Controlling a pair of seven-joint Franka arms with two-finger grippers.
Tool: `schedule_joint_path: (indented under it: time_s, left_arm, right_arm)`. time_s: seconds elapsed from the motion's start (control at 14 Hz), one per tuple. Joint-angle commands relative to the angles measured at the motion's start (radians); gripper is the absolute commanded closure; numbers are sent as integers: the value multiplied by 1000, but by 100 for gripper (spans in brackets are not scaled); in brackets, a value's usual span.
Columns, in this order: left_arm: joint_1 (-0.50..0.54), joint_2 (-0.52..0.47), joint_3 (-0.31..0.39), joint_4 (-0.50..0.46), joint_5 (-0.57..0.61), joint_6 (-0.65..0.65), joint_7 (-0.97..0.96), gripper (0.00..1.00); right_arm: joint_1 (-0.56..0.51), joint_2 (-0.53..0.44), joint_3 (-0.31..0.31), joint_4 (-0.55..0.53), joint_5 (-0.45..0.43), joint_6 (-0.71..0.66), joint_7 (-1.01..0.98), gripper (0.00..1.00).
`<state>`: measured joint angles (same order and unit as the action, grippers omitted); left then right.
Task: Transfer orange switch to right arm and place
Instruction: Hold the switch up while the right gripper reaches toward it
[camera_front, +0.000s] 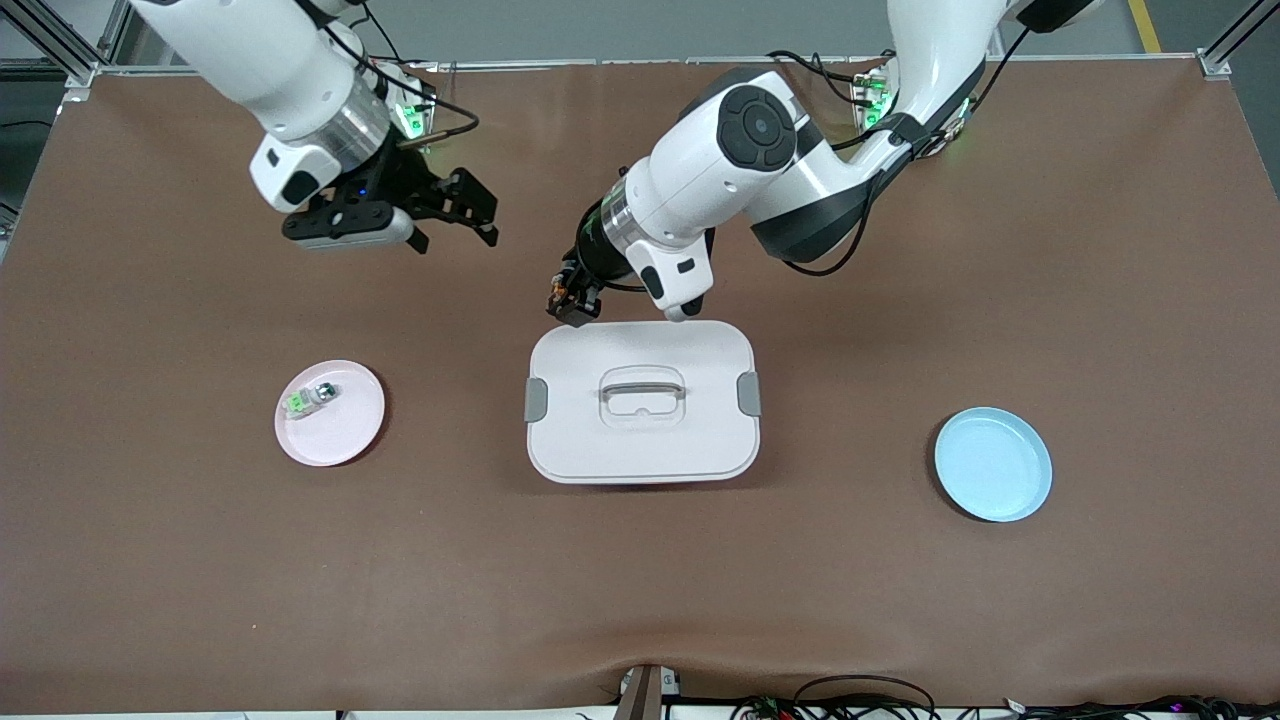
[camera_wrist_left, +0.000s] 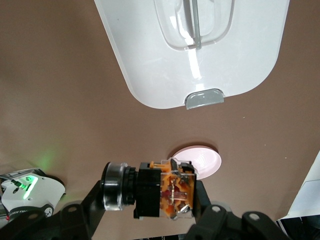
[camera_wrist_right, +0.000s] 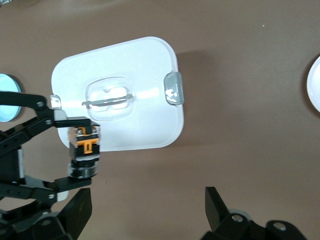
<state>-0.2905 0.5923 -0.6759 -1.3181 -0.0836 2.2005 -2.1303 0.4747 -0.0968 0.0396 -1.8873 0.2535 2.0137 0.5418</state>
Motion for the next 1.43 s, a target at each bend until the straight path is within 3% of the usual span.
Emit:
schedule_joint_path:
  time_s: [0.0,0.71,1.21,1.29,1.36]
  left_arm:
    - [-10,15,2,23,-16,10,-23,100]
    - [-10,17,-4,43,-102,34,-31,100]
    - [-10,20,-4,43,-125,41,-26,100]
    - [-10,20,-4,43,-125,41,-26,100]
    - [-10,20,-4,43,-125,41,-28,100]
  right_arm:
    - [36,5,-12,-19,12,57,43,0]
    - [100,133,-12,-7,13,238,133,0]
    - [116,163,-12,19,15,246,179,0]
    - [116,163,-12,20,15,246,179,10]
    - [116,163,-12,20,15,244,178,44]
